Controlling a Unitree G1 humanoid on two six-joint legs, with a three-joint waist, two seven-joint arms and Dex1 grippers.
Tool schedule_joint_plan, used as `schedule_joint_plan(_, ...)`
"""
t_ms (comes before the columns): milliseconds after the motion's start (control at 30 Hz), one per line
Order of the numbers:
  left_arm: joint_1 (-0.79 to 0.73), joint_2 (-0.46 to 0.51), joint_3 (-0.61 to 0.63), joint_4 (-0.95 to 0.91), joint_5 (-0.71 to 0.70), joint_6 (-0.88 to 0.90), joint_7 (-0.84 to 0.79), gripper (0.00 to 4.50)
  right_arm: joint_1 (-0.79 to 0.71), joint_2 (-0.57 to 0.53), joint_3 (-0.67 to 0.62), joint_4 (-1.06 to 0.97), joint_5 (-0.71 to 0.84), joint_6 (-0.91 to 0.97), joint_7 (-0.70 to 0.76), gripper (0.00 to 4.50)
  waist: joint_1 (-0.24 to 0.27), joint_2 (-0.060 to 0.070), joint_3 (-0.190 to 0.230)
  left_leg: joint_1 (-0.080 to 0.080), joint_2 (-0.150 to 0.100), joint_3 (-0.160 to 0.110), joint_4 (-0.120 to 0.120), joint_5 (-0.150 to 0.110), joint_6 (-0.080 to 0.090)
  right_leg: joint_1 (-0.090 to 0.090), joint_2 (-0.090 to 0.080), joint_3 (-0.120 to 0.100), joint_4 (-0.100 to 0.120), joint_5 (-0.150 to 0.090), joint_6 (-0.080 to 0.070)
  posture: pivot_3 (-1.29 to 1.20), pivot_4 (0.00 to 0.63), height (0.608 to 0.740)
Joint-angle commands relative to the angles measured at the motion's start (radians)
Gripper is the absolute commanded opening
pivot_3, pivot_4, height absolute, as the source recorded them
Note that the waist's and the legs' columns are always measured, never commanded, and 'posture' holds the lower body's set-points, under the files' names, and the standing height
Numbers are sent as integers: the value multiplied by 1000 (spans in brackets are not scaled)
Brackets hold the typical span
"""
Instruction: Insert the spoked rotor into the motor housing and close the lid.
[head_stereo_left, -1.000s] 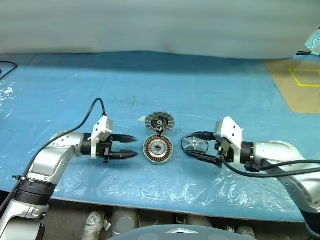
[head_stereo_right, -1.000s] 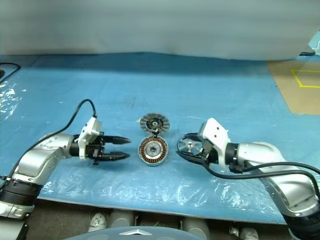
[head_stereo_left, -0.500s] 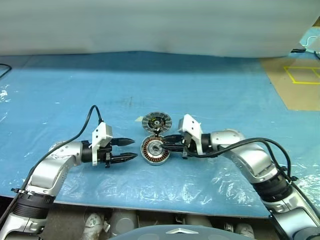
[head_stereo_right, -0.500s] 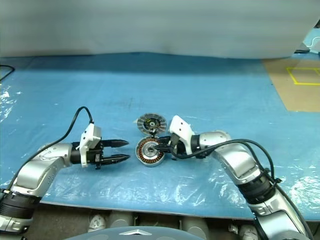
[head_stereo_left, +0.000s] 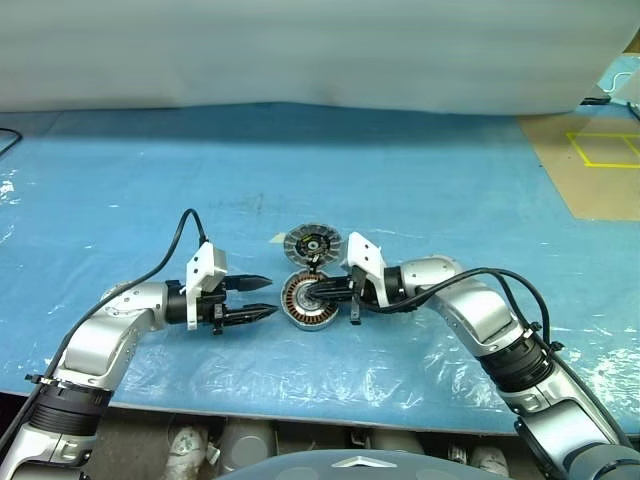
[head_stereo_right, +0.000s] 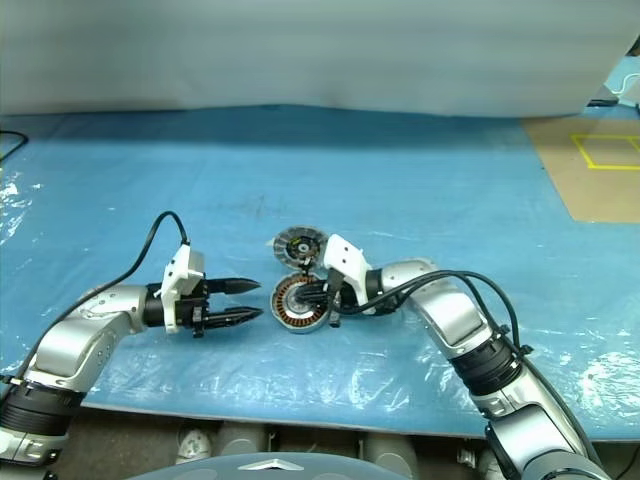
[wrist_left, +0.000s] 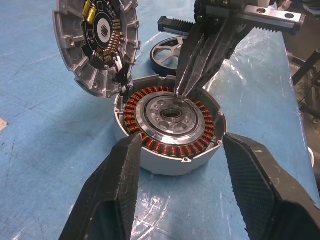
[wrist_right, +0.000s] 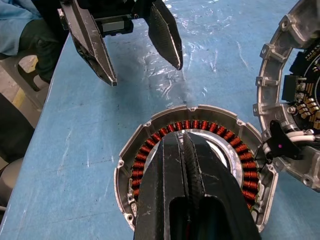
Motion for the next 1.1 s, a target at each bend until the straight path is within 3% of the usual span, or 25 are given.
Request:
schedule_joint_plan(33,-10,-4,5,-31,-3,-24,-4,2737,-5,16,-4,-4,-13,-13,-7,58,0,0,0,0,0,0,0,0,0,0,0,0,0,0,0,0,150,740)
schedule_joint_plan(400,-21,-53,0,-16,33,-148,-8,2737,-14,54,62,54,-75,-55,34,58,0,0,0,0,0,0,0,0,0,0,0,0,0,0,0,0,150,740)
schedule_joint_plan(633,-23,-47,-20,-10,30,-183,-68,2737,-2,51,124,229,-197,-177,37,58,-1,0,-1,2,0,0,0,0,0,2,0,0,0,0,0,0,150,740)
schedule_joint_plan(933,-33,-32,3,58,56,-230,-69,2737,-24,63,-93,9,78,51,79,58,1,-1,-1,2,0,0,1,0,0,3,0,0,0,0,0,0,150,740)
schedule_joint_plan(1100,-17,-33,2,28,40,-204,-54,2737,-48,23,-164,-66,157,130,89,58,1,-1,-1,2,0,0,0,0,0,1,0,0,0,0,0,0,150,740)
